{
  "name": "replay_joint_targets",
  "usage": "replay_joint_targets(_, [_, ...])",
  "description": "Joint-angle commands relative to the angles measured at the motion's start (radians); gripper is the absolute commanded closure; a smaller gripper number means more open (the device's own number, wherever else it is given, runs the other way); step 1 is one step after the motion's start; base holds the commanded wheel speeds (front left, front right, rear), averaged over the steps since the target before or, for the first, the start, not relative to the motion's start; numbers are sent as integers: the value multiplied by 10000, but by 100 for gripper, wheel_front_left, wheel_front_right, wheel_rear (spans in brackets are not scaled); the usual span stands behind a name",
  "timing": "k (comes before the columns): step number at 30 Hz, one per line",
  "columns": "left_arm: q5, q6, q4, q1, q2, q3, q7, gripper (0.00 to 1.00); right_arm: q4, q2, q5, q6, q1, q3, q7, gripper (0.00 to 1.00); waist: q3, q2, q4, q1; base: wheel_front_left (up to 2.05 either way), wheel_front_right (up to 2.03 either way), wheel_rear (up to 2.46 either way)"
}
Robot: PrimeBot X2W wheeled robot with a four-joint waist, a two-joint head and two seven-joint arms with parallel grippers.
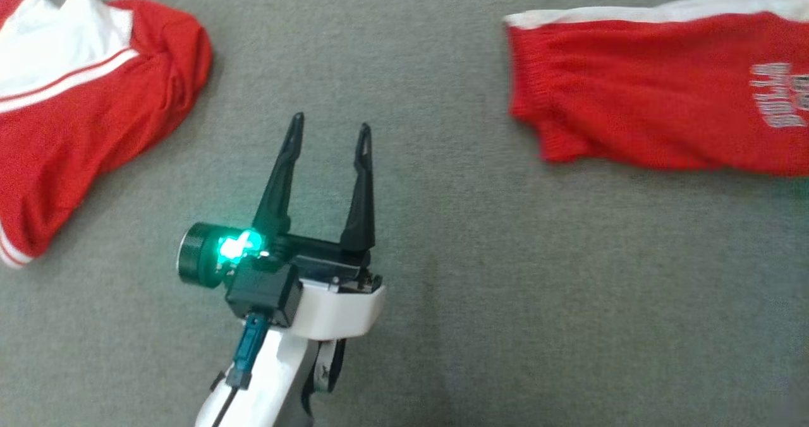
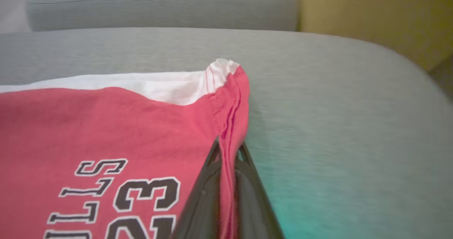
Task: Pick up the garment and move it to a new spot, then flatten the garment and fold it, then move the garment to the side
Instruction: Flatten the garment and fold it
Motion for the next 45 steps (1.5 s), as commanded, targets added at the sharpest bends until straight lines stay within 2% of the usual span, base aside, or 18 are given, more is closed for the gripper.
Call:
replay_joint_targets(1, [136,-100,-311,213,-25,449,-46,0,158,-769,-217,-7,242,130,-246,100,-286,0,-332,1,0,0,0])
replay_joint_targets(5, [222,-262,-299,330,-58,713,-46,0,92,-991,-330,-7,-72,235,-431,100,-384,0,-671,1,0,0,0])
replay_joint_targets(13, [341,-611,25,420,-123,855,-47,0,-1192,-504,-548,-7,-823,544,-681,100,-646,0,-1079,1,0,0,0])
replay_joint_targets(19, [306,-769,244,638,-194,921,-47,0,-2757,415,-796,-7,-911,604,-486,100,-1030,0,-1136,1,0,0,0])
replay_joint_targets(23, [246,-866,288,718,-238,903,-47,0,-3505,1381,-1201,-7,-561,428,-318,100,-1150,0,-985,1,0,0,0])
replay_joint_targets(24, [224,-885,295,736,-247,904,-47,0,-3646,1692,-1297,-7,-410,382,-236,93,-1162,0,-938,1,0,0,0])
replay_joint_targets(25, [202,-908,320,745,-256,888,-47,0,-3761,1995,-1391,-7,-228,339,-134,75,-1169,0,-871,1,0,0,0])
replay_joint_targets(26, [180,-927,344,747,-264,870,-47,0,-3822,2286,-1491,-7,-35,275,-30,29,-1182,0,-811,1,0,0,0])
replay_joint_targets(27, [155,-947,367,748,-272,844,-47,0,-3864,2555,-1608,-7,161,197,33,0,-1204,0,-742,1,0,0,0])
replay_joint_targets(29, [93,-974,412,760,-286,784,-47,0,-4017,3004,-1821,-7,570,24,18,0,-1280,0,-593,1,0,0,0])
replay_joint_targets(32, [-7,-965,445,855,-297,766,-47,0,-4391,3265,-2142,-7,1144,-475,-291,0,-1503,0,-439,1,0,0,0])
replay_joint_targets(40, [-83,-844,189,1512,-305,1288,-47,0,-5853,2688,-2782,-7,3000,-2444,-1555,0,-2413,0,-584,1,0,0,0])
replay_joint_targets(45, [-46,-912,119,2086,-306,1631,-47,0,-5956,2382,-2792,-7,4632,-3763,-1965,0,-2936,0,-748,1,0,0,0])
